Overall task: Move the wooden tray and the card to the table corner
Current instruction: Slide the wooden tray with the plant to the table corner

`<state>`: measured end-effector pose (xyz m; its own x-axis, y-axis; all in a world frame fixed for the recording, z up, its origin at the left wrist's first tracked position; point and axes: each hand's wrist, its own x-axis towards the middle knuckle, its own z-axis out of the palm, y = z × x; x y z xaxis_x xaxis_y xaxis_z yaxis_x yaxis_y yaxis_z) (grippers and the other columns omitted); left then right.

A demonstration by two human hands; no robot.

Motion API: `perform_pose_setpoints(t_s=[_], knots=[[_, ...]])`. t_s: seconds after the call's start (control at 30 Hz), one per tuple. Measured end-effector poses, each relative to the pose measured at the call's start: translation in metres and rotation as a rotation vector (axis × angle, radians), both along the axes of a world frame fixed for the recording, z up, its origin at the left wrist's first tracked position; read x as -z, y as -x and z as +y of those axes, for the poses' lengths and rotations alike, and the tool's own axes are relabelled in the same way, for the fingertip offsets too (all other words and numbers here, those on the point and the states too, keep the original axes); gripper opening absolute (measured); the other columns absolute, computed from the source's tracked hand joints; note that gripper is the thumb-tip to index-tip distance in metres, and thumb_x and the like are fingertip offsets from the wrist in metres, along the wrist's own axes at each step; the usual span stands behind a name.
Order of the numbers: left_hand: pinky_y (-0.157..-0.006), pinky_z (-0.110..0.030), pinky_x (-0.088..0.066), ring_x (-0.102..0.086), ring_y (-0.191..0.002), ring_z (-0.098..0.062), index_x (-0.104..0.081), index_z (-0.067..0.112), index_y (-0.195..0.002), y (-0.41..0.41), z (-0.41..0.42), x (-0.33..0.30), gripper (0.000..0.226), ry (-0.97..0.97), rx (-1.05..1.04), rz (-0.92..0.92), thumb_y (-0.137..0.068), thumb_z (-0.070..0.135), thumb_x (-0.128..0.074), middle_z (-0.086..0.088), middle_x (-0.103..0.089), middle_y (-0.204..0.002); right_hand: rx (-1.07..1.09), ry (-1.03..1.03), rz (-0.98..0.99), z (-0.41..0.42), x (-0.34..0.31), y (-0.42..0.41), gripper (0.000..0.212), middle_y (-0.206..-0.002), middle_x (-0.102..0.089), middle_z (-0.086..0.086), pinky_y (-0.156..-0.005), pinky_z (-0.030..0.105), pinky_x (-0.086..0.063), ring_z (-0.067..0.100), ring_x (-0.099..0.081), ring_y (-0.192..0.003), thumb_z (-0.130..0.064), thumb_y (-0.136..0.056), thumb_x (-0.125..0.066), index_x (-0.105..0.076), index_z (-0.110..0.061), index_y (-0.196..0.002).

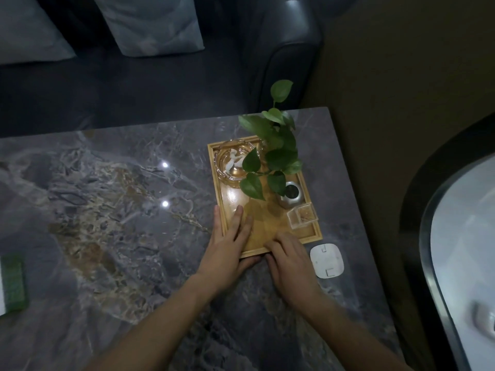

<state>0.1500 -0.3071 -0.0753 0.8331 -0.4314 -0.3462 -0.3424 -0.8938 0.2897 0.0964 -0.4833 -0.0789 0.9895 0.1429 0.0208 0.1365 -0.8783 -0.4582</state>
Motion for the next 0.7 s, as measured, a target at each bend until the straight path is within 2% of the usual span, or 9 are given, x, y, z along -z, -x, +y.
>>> perform_pose_setpoints(t_s=[0.17,0.4,0.6,0.7], knots=[[-0.113,-0.057,0.002,0.029,-0.138,-0.052,-0.009,0.020,-0.156,-0.002,0.000,0.001,0.091,-0.019,0.034,-0.005,-0.084,0.072,-0.031,-0.007,0.005,-0.166,0.032,-0.031,0.002,0.001,-0.001,-0.001,0.012,-0.102,-0.061,0.003,-0.088,0.029,-0.044,0.019,-0.053,-0.100,-0.019,-0.090,-0.061,-0.063,-0.015,-0.101],[-0.110,-0.048,0.005,0.036,-0.136,-0.049,-0.004,0.024,-0.156,-0.003,-0.005,-0.002,0.092,-0.002,0.011,0.032,-0.083,0.070,-0.034,0.002,0.022,-0.162,0.068,-0.075,0.027,-0.002,-0.001,-0.001,0.010,-0.102,-0.060,0.002,-0.087,0.030,-0.045,0.019,-0.052,-0.100,-0.018,-0.090,-0.060,-0.062,-0.015,-0.100],[-0.111,-0.052,-0.002,0.033,-0.138,-0.051,-0.009,0.022,-0.156,-0.002,-0.018,0.000,0.091,0.028,0.017,0.029,-0.084,0.069,-0.036,-0.002,0.013,-0.165,0.097,-0.090,0.058,-0.015,-0.001,-0.003,0.009,-0.102,-0.060,0.001,-0.085,0.030,-0.047,0.019,-0.053,-0.099,-0.018,-0.091,-0.060,-0.063,-0.016,-0.099],[-0.111,-0.051,0.000,0.035,-0.137,-0.050,-0.006,0.022,-0.156,-0.002,-0.028,-0.001,0.091,0.022,0.014,0.039,-0.084,0.069,-0.036,-0.002,0.015,-0.165,0.106,-0.097,0.067,-0.023,-0.003,-0.003,0.010,-0.103,-0.060,0.000,-0.086,0.029,-0.047,0.017,-0.052,-0.101,-0.018,-0.090,-0.060,-0.064,-0.016,-0.100]])
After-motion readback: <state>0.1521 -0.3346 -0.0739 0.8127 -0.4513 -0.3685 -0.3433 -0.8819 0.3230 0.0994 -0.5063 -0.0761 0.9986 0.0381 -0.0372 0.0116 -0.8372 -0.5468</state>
